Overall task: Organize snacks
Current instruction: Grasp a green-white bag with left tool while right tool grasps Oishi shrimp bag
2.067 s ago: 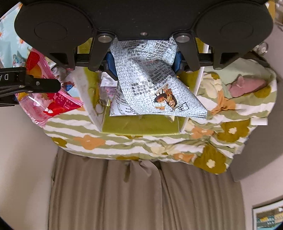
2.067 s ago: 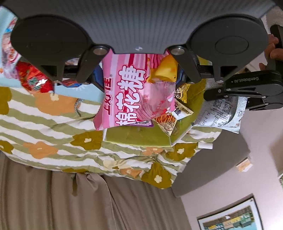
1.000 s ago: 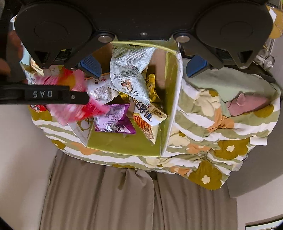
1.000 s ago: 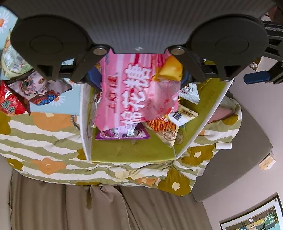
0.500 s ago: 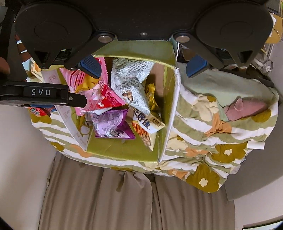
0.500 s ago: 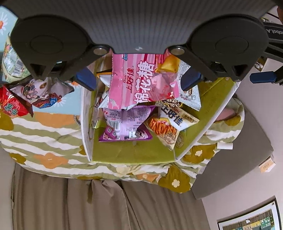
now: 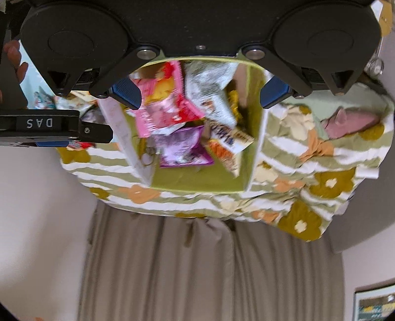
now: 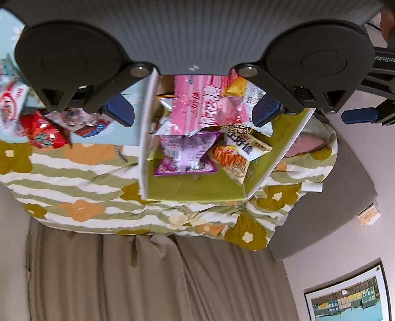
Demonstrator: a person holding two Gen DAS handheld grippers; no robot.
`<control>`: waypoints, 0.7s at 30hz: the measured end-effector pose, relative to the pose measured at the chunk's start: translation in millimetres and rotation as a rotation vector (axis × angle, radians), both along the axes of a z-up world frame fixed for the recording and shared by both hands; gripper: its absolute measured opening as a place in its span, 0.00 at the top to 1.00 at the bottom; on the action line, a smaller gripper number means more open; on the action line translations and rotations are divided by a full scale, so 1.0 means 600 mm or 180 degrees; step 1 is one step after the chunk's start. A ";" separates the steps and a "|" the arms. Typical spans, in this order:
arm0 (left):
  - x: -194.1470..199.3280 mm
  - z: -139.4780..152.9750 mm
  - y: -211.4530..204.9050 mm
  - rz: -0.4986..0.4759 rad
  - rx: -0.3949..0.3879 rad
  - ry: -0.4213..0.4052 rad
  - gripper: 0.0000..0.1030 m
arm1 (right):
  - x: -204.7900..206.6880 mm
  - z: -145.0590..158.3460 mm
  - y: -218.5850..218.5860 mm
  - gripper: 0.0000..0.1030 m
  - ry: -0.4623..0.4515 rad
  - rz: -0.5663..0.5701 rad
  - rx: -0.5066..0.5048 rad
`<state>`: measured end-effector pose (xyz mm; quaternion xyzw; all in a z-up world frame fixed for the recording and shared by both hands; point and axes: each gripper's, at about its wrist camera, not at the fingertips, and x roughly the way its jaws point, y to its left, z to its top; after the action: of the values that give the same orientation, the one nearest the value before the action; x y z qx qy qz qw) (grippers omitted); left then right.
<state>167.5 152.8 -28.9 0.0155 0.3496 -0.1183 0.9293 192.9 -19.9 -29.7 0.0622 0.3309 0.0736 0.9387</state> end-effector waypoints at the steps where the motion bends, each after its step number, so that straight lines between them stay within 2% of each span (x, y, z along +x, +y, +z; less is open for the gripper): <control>1: -0.001 0.004 -0.006 -0.0053 -0.0004 -0.0022 0.00 | -0.007 0.006 -0.008 0.00 -0.0008 -0.0041 0.0012; 11: -0.016 0.013 -0.095 -0.0464 -0.0055 -0.0088 0.00 | -0.076 0.034 -0.129 0.00 -0.0059 -0.0440 -0.0026; 17: -0.020 0.005 -0.177 -0.0568 -0.0041 -0.0064 0.00 | -0.093 0.029 -0.225 0.00 -0.0061 -0.0607 -0.0084; 21: -0.017 -0.003 -0.248 -0.0628 -0.0058 0.0011 0.00 | -0.095 0.016 -0.296 0.00 0.0040 -0.0615 -0.0078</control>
<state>157.4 4.2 -31.0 0.0412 0.3469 -0.2125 0.9126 136.1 -197.4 -20.4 0.0828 0.3301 -0.0217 0.9401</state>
